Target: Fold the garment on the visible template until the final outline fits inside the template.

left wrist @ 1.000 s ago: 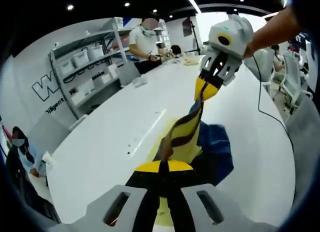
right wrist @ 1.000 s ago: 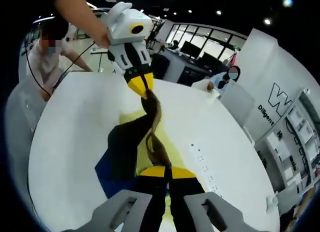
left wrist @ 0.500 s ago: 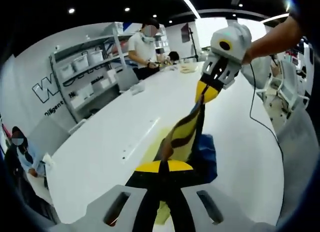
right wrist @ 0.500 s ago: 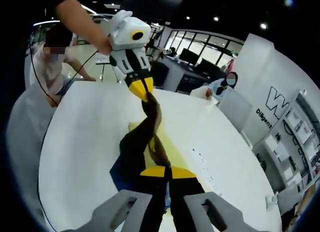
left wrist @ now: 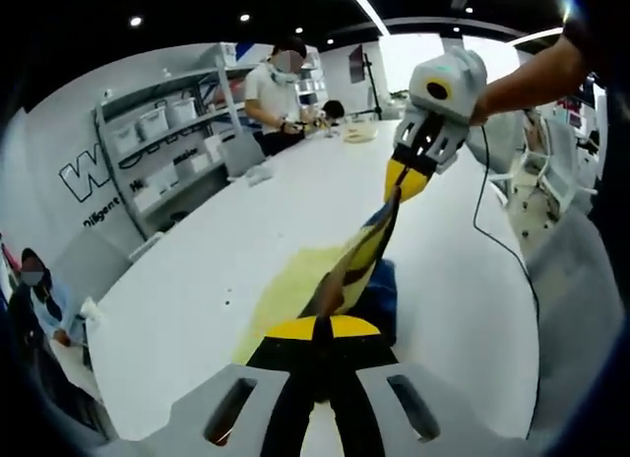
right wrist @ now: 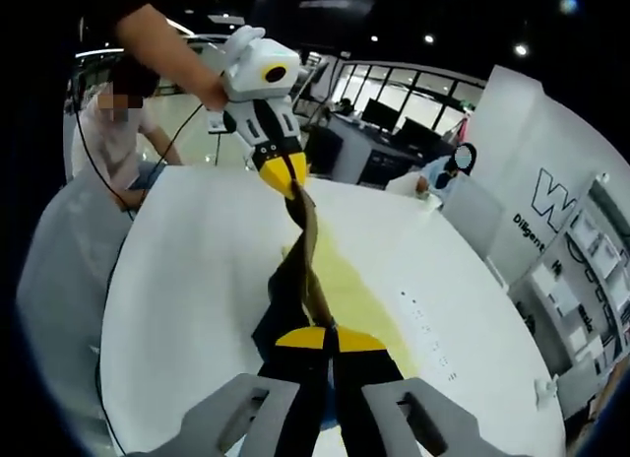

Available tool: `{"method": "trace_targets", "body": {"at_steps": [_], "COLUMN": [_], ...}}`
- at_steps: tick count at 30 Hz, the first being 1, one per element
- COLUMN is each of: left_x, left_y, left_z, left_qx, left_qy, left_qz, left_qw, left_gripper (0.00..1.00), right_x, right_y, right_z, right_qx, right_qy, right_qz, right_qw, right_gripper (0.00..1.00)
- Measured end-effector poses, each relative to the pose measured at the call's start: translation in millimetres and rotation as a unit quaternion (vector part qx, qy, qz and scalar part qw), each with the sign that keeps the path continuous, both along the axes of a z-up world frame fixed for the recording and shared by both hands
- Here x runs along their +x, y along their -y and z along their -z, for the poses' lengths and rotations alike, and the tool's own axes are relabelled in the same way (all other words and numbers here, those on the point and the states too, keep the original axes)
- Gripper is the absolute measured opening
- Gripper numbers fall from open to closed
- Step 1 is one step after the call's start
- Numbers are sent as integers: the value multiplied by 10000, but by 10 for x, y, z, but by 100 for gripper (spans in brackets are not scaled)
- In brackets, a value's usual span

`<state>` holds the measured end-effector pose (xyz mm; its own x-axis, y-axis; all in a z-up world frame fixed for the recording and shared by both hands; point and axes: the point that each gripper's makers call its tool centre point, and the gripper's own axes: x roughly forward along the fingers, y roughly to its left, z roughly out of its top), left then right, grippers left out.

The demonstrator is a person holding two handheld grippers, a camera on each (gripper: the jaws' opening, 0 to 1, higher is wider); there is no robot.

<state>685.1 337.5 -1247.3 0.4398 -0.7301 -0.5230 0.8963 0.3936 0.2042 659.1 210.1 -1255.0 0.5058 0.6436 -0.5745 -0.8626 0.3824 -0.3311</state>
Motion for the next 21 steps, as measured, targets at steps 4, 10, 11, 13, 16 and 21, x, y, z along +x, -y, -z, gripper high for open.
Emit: {"method": "trace_targets", "body": {"at_steps": [4,10,11,13,16,21], "left_x": [-105,-289,-315,-386,-492,-669], "left_y": [-30,-44,-46,-50,-57,-79], "left_z": [-53,-69,-66,-53,-43,-40], "left_qx": [-67,-113,-115,-107,-114,-116], "left_qy": [-28,-108,-119,-163,-229,-353], "left_qz": [-31,-8,-2,24,59,144], "left_qw": [10000,9999,9999,9998,9997,9992], "left_gripper": [7,7,7,7,7,7], "right_x": [-100,-298,-352,-421,-566,-758], "right_y": [0,-5,-8,-9,-4,-20], "right_z": [-75,-89,-85,-79,-61,-59], "right_qx": [70,141,145,158,180,237], "right_qy": [10,-67,-90,-117,-210,-324], "right_qz": [-12,-52,-60,-75,-145,-279], "right_qw": [10000,9999,9998,9998,9995,9988], "right_gripper": [0,0,0,0,0,0]}}
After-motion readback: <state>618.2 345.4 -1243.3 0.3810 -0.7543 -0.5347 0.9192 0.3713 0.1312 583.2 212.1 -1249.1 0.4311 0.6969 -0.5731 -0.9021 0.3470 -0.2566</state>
